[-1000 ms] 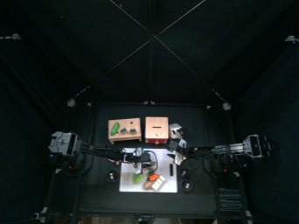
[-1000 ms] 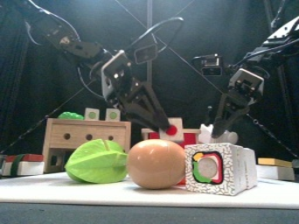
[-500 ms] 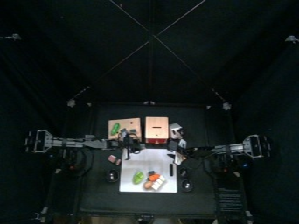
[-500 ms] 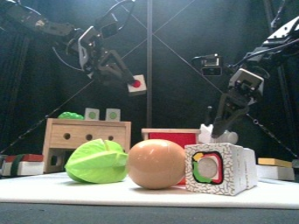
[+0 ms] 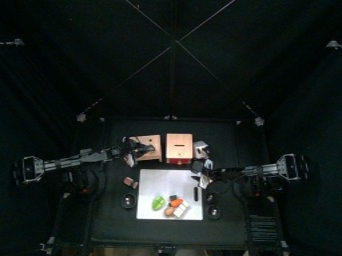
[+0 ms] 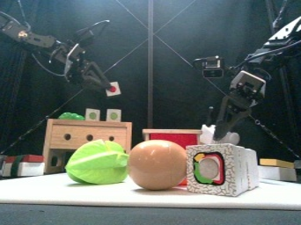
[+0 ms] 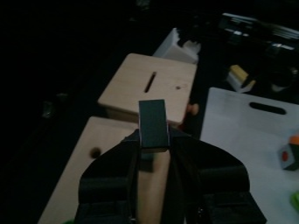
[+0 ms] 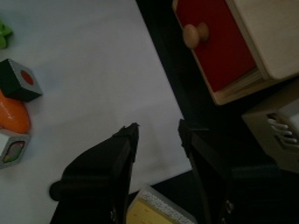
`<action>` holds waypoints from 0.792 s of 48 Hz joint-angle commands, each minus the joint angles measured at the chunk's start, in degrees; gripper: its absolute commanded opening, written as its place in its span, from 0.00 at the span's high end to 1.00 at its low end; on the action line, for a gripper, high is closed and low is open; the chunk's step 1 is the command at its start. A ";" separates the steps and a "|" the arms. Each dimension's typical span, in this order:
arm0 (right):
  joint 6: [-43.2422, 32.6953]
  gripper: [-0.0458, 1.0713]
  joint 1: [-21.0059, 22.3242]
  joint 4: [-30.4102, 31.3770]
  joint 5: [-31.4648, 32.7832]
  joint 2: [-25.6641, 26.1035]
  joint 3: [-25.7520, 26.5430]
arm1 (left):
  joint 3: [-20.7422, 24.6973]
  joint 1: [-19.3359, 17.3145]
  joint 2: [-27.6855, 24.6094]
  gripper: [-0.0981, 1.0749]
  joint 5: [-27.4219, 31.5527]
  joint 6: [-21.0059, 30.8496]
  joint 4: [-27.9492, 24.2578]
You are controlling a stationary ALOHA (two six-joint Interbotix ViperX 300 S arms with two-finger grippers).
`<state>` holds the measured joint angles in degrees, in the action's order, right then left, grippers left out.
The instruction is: Place piece of sushi on bench
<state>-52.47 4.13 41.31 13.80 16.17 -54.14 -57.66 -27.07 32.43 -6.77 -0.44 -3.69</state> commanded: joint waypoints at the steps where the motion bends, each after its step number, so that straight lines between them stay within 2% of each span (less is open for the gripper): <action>1: 0.00 0.24 0.18 0.09 -0.26 0.62 1.23 | -0.18 -2.20 0.88 0.47 -1.76 -0.09 -0.09; 8: 0.00 0.24 0.18 0.26 -0.26 0.44 1.41 | -1.23 -3.60 0.79 0.47 -0.88 -0.09 -0.18; 21: 0.00 0.24 0.18 0.35 -0.26 -0.35 1.93 | -0.70 -4.83 0.79 0.47 6.59 -0.09 -2.11; 38: 0.35 0.24 0.18 0.44 -0.26 -0.88 2.29 | -0.79 -4.92 0.53 0.46 7.38 -0.09 -2.29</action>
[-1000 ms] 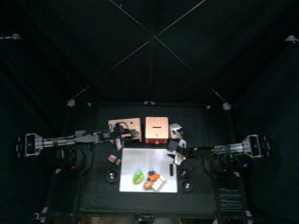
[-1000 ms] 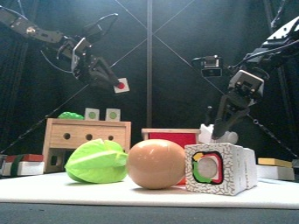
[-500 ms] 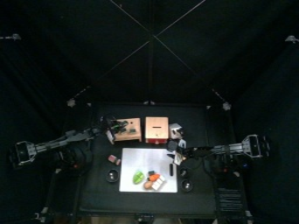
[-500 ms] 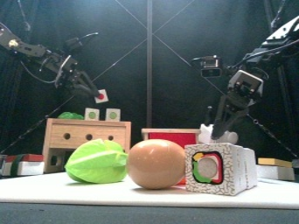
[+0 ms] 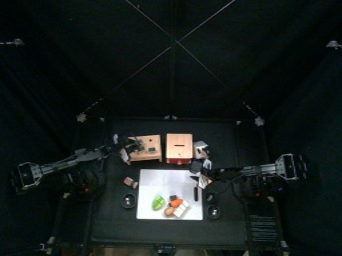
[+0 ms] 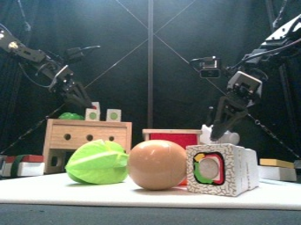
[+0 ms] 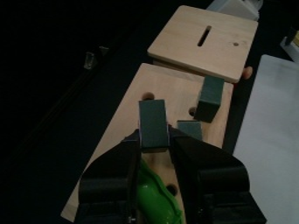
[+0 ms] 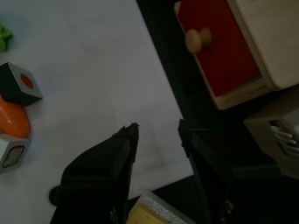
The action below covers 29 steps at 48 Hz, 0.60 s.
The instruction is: Place piece of sushi on bench
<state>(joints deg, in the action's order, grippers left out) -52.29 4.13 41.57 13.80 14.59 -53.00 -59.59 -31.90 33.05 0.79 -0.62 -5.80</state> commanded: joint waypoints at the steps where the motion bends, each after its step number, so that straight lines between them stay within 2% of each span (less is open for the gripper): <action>1: 0.18 0.24 0.18 0.18 -0.26 0.70 1.14 | 1.14 -0.18 -0.09 0.46 -0.18 0.09 -0.26; 16: 0.18 0.24 0.18 0.18 -0.26 0.70 1.14 | 0.88 -0.18 -0.18 0.33 -0.18 0.09 -0.18; 29: 0.18 0.24 0.18 0.09 -0.26 0.70 1.14 | 0.97 0.09 -0.18 0.31 -0.09 0.09 -0.18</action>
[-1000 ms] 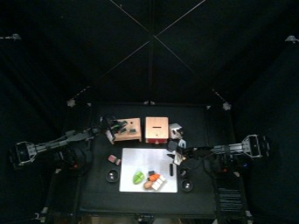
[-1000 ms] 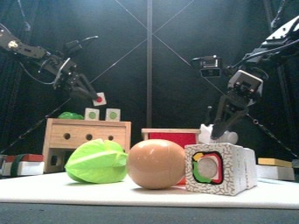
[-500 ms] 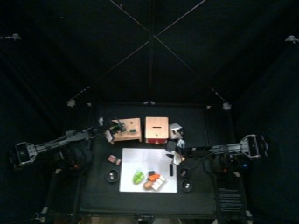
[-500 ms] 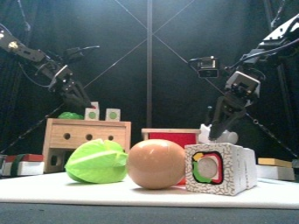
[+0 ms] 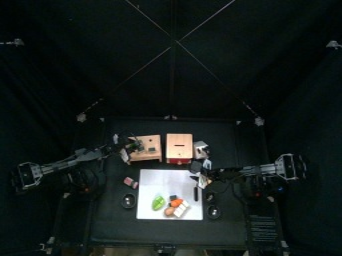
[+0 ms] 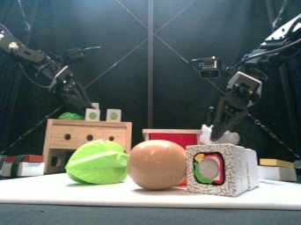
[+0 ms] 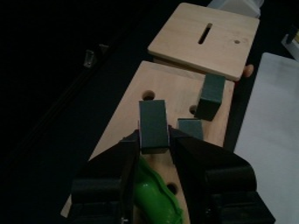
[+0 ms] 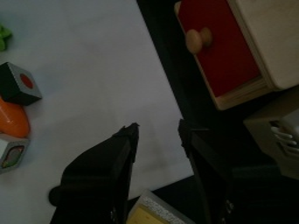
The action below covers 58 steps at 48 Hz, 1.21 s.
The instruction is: Place piece of sushi on bench
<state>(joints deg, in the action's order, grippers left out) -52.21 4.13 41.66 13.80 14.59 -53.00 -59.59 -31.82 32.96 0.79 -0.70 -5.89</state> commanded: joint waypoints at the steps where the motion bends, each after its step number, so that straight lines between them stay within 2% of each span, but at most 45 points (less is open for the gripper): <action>1: 0.09 0.24 0.18 0.09 -0.26 0.70 1.14 | 0.97 0.00 -0.09 0.31 -0.18 0.18 -0.09; 24: 0.09 0.24 0.18 0.09 -0.26 0.70 1.14 | 0.97 0.18 0.00 0.24 -0.18 0.18 -0.09; 48: 0.09 0.24 0.18 0.00 -0.26 0.70 1.14 | 1.32 0.44 0.00 0.24 -0.97 0.18 -0.09; 58: 0.18 0.24 0.18 0.09 -0.26 0.70 1.49 | 1.32 2.02 0.62 0.24 -4.66 0.09 -0.26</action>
